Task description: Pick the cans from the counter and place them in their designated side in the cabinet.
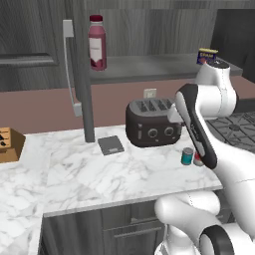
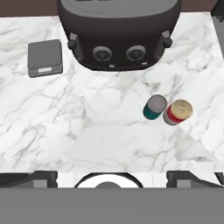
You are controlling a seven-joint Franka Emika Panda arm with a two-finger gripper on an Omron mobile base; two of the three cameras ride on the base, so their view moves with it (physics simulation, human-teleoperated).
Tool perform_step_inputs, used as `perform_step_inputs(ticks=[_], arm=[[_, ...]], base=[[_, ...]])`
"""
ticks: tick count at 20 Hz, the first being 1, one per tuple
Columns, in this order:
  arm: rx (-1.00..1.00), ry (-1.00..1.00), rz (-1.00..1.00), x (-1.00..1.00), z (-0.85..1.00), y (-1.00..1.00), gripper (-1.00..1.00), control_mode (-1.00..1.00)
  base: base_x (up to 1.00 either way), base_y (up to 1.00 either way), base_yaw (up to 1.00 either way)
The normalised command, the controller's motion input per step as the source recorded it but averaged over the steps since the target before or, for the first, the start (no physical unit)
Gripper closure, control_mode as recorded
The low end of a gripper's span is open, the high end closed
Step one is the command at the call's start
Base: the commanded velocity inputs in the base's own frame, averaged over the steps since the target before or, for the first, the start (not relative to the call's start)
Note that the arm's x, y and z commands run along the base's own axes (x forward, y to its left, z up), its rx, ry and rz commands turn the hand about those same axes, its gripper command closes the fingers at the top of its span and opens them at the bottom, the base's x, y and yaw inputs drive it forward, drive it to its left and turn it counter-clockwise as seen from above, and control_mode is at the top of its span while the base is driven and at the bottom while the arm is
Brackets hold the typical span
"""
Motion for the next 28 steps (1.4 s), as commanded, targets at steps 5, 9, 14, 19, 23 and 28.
perform_step_inputs(ticks=[5,9,14,19,23,28], arm=[[0.0,0.02,0.0,-0.14,-0.07,-0.14,-1.0,-1.0],[0.0,0.03,0.0,-0.04,-0.13,-0.13,-1.0,-1.0],[0.0,0.01,0.0,-0.06,-0.15,-0.12,-1.0,-1.0],[0.0,0.02,0.0,-0.01,-0.17,-0.07,-1.0,-1.0],[0.0,0.02,0.0,0.0,-0.18,-0.04,-1.0,-1.0],[0.0,0.0,0.0,0.0,-0.14,-0.05,-1.0,-1.0]], base=[[0.0,0.0,0.0],[0.0,0.0,0.0],[0.0,0.0,0.0],[0.0,0.0,0.0],[0.0,0.0,0.0],[0.0,0.0,0.0]])
